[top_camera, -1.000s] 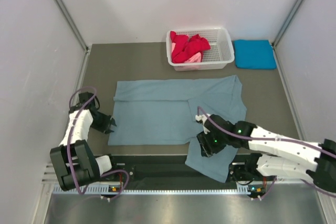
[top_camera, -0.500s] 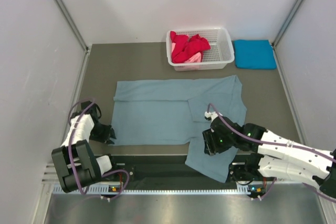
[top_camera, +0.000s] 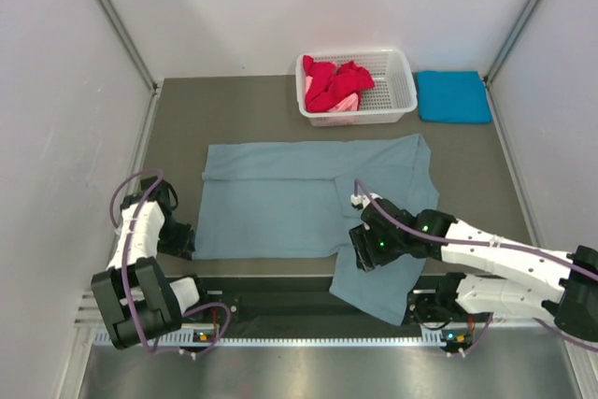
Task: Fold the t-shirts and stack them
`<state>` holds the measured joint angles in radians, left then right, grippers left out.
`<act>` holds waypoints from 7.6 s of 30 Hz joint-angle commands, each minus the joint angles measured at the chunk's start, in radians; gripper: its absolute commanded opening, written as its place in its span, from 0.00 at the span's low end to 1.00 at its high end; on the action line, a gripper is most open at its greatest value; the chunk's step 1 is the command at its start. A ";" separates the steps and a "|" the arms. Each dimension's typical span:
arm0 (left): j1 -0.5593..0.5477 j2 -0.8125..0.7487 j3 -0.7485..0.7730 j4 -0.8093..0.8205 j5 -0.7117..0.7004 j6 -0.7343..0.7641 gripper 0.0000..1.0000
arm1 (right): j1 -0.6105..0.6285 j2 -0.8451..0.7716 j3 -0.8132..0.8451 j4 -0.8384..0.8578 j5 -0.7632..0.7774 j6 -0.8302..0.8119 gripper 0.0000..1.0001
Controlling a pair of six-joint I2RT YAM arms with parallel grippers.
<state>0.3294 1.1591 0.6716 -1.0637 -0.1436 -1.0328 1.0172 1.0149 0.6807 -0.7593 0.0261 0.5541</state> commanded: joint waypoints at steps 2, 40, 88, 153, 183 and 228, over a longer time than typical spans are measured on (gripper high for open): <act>0.003 -0.025 0.016 -0.047 -0.028 -0.073 0.34 | -0.031 0.014 0.060 0.057 -0.057 -0.060 0.59; -0.044 0.083 -0.046 0.238 -0.053 -0.041 0.00 | -0.273 -0.046 0.076 -0.067 -0.271 -0.161 0.55; -0.043 0.223 0.069 0.307 -0.016 0.045 0.00 | -0.333 -0.194 -0.121 -0.419 0.104 0.772 0.48; -0.043 0.028 -0.043 0.206 -0.053 0.042 0.00 | -0.267 -0.490 0.174 -0.713 0.434 0.842 0.00; -0.044 0.030 0.068 0.128 -0.050 0.086 0.00 | -0.270 -0.402 0.244 -0.608 0.552 0.776 0.00; -0.156 0.680 0.664 0.205 0.022 0.151 0.00 | -0.910 0.320 0.519 -0.041 0.097 0.081 0.00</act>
<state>0.1703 1.8221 1.2850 -0.8497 -0.0860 -0.8768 0.1318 1.3159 1.1446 -0.8551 0.1097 0.6571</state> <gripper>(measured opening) 0.022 0.005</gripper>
